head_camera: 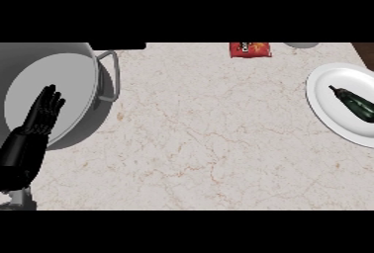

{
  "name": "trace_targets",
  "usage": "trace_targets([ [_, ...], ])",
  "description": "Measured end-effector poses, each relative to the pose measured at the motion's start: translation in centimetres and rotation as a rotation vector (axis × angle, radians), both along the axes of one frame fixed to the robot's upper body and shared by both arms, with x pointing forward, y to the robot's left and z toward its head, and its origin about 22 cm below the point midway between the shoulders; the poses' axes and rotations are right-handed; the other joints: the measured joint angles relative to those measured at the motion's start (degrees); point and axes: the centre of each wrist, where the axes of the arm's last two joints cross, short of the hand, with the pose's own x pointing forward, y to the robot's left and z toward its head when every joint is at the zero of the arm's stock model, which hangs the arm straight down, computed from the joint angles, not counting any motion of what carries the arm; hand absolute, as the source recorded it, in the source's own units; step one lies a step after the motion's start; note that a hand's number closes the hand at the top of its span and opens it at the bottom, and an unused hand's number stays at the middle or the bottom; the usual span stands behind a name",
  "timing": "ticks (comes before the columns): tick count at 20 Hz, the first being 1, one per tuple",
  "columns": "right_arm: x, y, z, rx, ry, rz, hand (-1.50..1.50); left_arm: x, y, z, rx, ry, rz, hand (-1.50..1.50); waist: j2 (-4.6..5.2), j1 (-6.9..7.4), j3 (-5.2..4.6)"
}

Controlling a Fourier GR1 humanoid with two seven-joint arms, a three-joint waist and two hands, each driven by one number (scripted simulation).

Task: Pick the eggplant from the tray and place it in the plate

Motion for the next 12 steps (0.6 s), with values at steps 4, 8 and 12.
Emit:
trace_targets([
  [4, -2.9, -2.8, 0.0, 0.043, -0.036, 0.013, -1.5, -0.1, -0.1, 0.1, -0.003, -0.008, 0.012, 0.0, 0.2, -0.42, 0.04],
  [8, -6.1, -5.2, -0.2, 0.039, -0.053, 0.048, -1.5, -0.6, 0.0, -0.1, -0.01, -0.003, 0.011, 0.0, 0.28, -0.62, 0.05],
  [12, -8.5, -6.6, -0.5, 0.026, -0.062, 0.089, -1.5, -0.6, -0.2, 0.1, -0.012, 0.003, 0.004, 0.0, 0.48, -0.45, 0.02],
])
